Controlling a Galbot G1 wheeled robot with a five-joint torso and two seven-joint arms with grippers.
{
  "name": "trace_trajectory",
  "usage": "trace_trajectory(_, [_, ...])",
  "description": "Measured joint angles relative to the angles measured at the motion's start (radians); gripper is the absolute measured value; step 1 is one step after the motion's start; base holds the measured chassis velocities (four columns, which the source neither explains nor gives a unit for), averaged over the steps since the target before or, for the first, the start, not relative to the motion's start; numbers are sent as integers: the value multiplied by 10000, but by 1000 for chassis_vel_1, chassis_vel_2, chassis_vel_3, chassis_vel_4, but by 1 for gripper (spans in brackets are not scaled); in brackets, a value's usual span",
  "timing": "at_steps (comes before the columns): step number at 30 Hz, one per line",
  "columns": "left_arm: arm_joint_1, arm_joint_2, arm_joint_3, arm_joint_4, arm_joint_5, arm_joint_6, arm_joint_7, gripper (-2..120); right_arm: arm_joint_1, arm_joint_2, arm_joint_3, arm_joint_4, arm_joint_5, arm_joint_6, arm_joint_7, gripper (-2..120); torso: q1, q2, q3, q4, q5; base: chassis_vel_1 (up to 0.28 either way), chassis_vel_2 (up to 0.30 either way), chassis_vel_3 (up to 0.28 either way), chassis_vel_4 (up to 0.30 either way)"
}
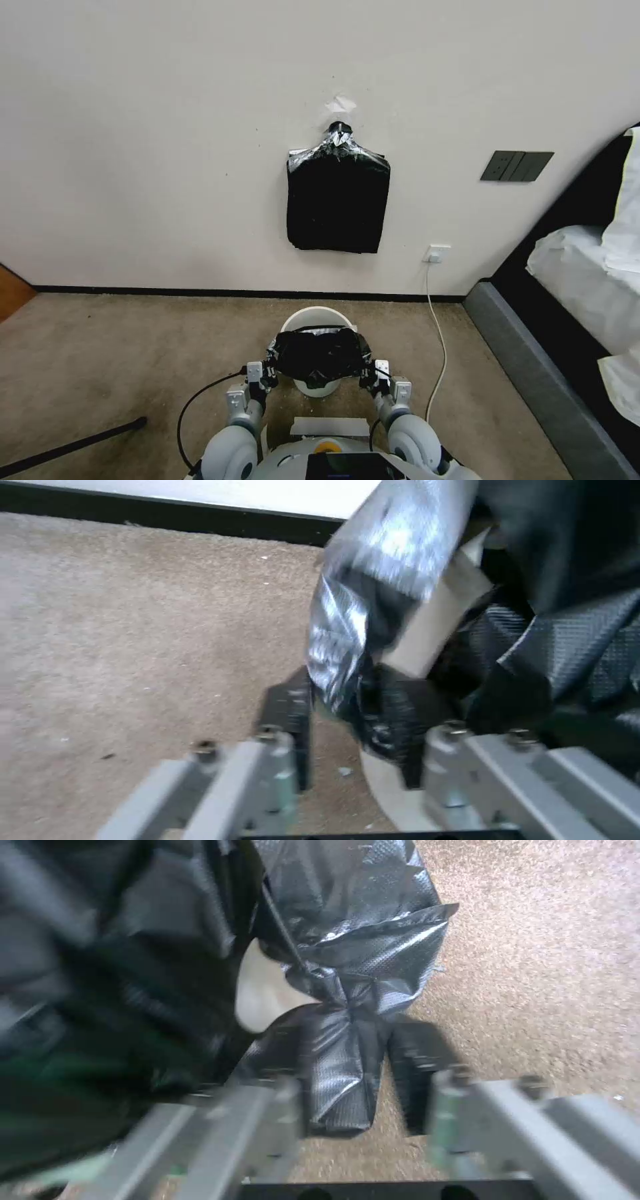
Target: Place a trash bag onto the trash bin.
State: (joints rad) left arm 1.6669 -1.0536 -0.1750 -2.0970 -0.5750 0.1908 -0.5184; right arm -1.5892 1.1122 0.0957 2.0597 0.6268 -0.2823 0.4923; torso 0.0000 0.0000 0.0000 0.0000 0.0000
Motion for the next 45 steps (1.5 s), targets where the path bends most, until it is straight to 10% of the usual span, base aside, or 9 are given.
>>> trace_trajectory(15, [2018, -144, -1226, -816, 1252, -1032, 1089, 97, -1576, -220, 308, 1365, -1007, 389, -27, 99, 0, 0, -1, -1, 0, 0, 0, 0, 0])
trace_trajectory(26, [2912, -489, -1862, -920, 2742, -2854, 2183, 100, -1736, -445, 818, 1991, -1442, 776, -487, 100, 0, 0, -1, -2, 2, 0, 0, 0, 0])
trace_trajectory(33, [3083, -1278, -2350, -996, 3281, -4041, 2716, 100, -1236, -1429, 1848, 2592, -1163, 516, -3090, 100, -1, 0, -1, -3, 0, 0, 0, 0, 0])
trace_trajectory(45, [2994, -2006, -3180, -874, 4657, -4738, 3505, 100, 3452, -3225, 1123, 809, 1753, -302, -3981, 100, 0, 0, 0, 4, 4, 0, 0, 0, 0])
